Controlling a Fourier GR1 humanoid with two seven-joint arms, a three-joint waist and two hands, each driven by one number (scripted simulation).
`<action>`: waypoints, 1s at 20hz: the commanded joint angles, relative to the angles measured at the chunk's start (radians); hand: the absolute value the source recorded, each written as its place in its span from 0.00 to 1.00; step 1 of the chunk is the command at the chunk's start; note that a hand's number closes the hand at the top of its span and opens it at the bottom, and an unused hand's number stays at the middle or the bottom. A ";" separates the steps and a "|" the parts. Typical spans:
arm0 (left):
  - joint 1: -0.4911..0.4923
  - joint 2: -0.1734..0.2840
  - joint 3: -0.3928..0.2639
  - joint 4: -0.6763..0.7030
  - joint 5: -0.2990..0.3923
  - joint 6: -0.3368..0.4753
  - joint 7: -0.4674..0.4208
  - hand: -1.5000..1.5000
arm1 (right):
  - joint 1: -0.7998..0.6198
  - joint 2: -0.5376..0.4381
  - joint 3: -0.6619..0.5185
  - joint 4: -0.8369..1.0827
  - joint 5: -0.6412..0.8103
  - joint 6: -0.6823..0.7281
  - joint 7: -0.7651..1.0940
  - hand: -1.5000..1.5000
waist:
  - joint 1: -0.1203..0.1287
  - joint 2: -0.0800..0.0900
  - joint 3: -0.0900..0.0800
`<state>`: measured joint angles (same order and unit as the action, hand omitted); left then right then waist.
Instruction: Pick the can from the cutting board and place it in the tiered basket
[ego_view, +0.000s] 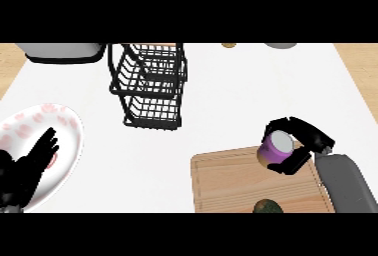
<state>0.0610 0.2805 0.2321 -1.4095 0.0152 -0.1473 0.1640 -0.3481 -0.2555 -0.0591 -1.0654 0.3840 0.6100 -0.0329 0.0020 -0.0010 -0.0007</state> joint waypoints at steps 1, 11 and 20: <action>-0.011 0.005 0.016 0.032 -0.007 0.000 -0.012 0.50 | 0.001 -0.047 -0.084 -0.063 -0.064 0.030 0.078 1.00 | -0.004 0.000 0.000; -0.038 0.008 -0.043 0.027 -0.033 -0.028 0.014 0.50 | -0.242 0.253 0.297 -0.242 0.382 -0.430 0.472 1.00 | 0.093 -0.049 -0.024; -0.071 -0.013 -0.077 0.036 -0.043 -0.032 0.026 0.50 | -0.488 0.255 0.472 -0.305 0.601 -0.636 0.898 1.00 | 0.125 -0.046 -0.016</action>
<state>0.0063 0.2723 0.1684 -1.3760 -0.0242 -0.1741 0.1851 -0.7440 -0.0058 0.3436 -1.3501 0.9079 0.0558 0.6995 0.1102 -0.0514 -0.0201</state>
